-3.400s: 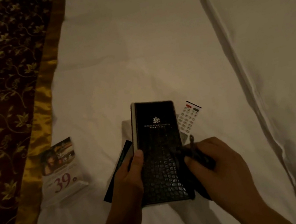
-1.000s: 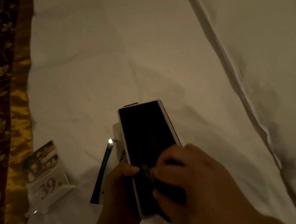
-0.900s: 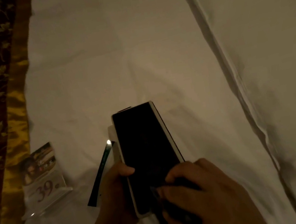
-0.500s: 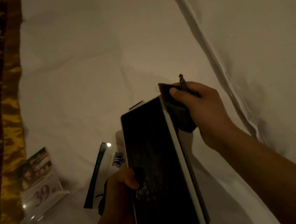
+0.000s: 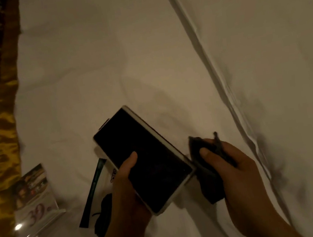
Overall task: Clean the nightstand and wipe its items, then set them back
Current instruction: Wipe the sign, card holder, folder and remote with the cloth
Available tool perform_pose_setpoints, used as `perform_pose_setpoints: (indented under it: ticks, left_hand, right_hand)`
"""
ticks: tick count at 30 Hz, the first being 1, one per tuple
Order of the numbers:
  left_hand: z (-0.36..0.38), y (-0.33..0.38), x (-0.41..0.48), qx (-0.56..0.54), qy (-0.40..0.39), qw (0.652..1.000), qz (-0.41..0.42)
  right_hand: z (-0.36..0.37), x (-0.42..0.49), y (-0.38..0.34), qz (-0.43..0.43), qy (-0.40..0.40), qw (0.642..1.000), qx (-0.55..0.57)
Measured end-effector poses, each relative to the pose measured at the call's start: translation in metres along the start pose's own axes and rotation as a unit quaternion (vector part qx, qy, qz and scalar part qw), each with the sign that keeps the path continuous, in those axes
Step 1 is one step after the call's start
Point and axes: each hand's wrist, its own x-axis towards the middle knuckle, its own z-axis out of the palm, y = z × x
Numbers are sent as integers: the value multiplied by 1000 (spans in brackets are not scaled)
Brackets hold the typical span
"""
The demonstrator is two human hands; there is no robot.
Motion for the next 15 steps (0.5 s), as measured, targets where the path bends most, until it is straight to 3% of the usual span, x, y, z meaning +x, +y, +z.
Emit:
perform_pose_setpoints:
  ticks: [3,5,8,12,15]
  left_hand:
    - [24,-15,1,-56,43,997,9]
    - [36,-26,3,-74,51,996,-12]
    - [37,-31,11,-64,50,997,-17]
    - [27,-22,28,-49,37,998,-9]
    - [20,-28,41,34,44,998,-11]
  right_hand:
    - [14,-10,15,-15,137,990,32]
    - [31,-23,21,-30,154,987,22]
    - [31,-32,27,-31,128,991,-31]
    - [-6,-26,34,60,6,987,-149]
    - [-29,-19,37,64,19,985,-159]
